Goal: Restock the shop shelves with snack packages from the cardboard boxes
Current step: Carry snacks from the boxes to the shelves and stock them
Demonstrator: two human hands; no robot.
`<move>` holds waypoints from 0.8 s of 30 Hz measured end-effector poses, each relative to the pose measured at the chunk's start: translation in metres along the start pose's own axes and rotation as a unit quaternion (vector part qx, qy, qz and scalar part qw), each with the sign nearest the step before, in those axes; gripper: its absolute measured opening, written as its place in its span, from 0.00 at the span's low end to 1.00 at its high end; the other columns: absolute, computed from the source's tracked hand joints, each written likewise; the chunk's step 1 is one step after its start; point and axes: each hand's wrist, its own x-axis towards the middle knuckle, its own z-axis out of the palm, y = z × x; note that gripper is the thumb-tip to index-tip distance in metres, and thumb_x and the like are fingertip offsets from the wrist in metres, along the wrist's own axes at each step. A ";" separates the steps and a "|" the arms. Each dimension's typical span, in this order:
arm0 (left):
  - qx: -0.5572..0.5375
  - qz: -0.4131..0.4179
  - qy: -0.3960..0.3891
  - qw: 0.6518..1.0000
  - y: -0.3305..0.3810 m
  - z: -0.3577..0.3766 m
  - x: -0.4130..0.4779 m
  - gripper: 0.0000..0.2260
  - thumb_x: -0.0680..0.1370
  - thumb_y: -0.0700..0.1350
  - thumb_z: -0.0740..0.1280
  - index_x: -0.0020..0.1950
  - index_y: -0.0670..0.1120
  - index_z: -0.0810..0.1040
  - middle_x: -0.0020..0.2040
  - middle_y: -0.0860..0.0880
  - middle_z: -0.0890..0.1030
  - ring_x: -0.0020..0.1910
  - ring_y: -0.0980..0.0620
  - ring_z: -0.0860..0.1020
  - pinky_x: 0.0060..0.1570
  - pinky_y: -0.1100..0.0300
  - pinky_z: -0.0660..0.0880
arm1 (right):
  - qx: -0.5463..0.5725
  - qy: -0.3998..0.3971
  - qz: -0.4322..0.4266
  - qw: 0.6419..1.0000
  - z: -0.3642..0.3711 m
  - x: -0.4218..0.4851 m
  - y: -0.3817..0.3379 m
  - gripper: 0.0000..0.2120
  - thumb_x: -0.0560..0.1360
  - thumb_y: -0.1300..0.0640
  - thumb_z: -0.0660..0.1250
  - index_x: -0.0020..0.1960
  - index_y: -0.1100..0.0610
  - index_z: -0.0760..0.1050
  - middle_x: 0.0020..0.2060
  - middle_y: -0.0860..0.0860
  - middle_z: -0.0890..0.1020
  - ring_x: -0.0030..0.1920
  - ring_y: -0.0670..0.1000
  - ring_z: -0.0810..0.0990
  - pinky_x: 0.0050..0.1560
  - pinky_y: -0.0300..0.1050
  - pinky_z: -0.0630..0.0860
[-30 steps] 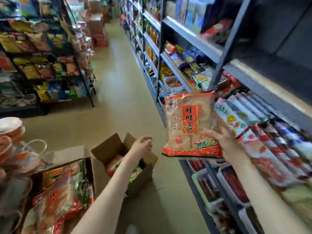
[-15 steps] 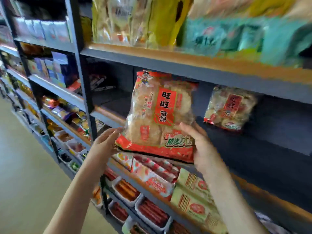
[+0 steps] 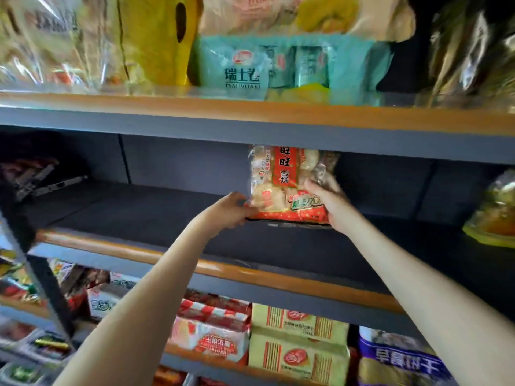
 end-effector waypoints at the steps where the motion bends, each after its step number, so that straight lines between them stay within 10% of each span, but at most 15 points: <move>1: 0.035 0.002 -0.022 0.999 -0.001 0.005 0.010 0.15 0.76 0.53 0.68 0.56 0.46 0.75 0.44 0.45 0.75 0.40 0.49 0.73 0.40 0.59 0.69 | -0.043 -0.008 -0.003 0.999 -0.010 0.005 0.003 0.28 0.72 0.52 0.72 0.69 0.44 0.66 0.64 0.49 0.76 0.63 0.52 0.76 0.62 0.51 0.73; 6: 0.200 0.043 -0.029 0.978 0.002 0.025 0.052 0.17 0.75 0.54 0.64 0.50 0.39 0.77 0.44 0.40 0.80 0.41 0.45 0.77 0.40 0.58 0.70 | -0.249 0.129 -0.029 0.959 -0.040 0.025 0.029 0.22 0.76 0.60 0.68 0.67 0.51 0.67 0.61 0.49 0.73 0.61 0.50 0.71 0.57 0.42 0.67; 10: 0.231 0.066 0.047 0.970 0.012 0.041 0.073 0.12 0.79 0.41 0.59 0.60 0.37 0.69 0.57 0.36 0.78 0.57 0.37 0.77 0.49 0.52 0.72 | -0.280 0.187 0.026 0.941 -0.043 0.030 0.046 0.15 0.76 0.53 0.68 0.60 0.49 0.68 0.51 0.55 0.77 0.38 0.49 0.75 0.34 0.41 0.71; 15: 0.222 0.061 0.003 0.973 0.007 0.033 0.083 0.13 0.81 0.51 0.59 0.49 0.42 0.75 0.50 0.45 0.79 0.55 0.45 0.74 0.56 0.56 0.67 | -0.254 0.161 0.054 0.952 -0.035 0.024 0.036 0.37 0.75 0.42 0.67 0.76 0.53 0.55 0.73 0.51 0.65 0.72 0.53 0.64 0.67 0.48 0.63; 21: 0.109 0.022 0.039 0.993 0.000 0.023 0.099 0.26 0.71 0.65 0.60 0.37 0.42 0.77 0.39 0.43 0.80 0.42 0.40 0.79 0.46 0.57 0.73 | -0.263 0.185 0.038 0.946 -0.025 0.026 0.019 0.19 0.73 0.41 0.68 0.58 0.49 0.70 0.60 0.49 0.77 0.55 0.49 0.76 0.56 0.47 0.74; 24: 0.039 0.033 0.054 0.997 0.000 0.024 0.098 0.17 0.74 0.55 0.63 0.50 0.42 0.77 0.47 0.42 0.82 0.48 0.44 0.80 0.49 0.58 0.75 | -0.336 0.233 0.045 0.911 -0.022 0.033 0.015 0.21 0.73 0.39 0.67 0.52 0.56 0.74 0.53 0.53 0.80 0.48 0.52 0.77 0.44 0.44 0.72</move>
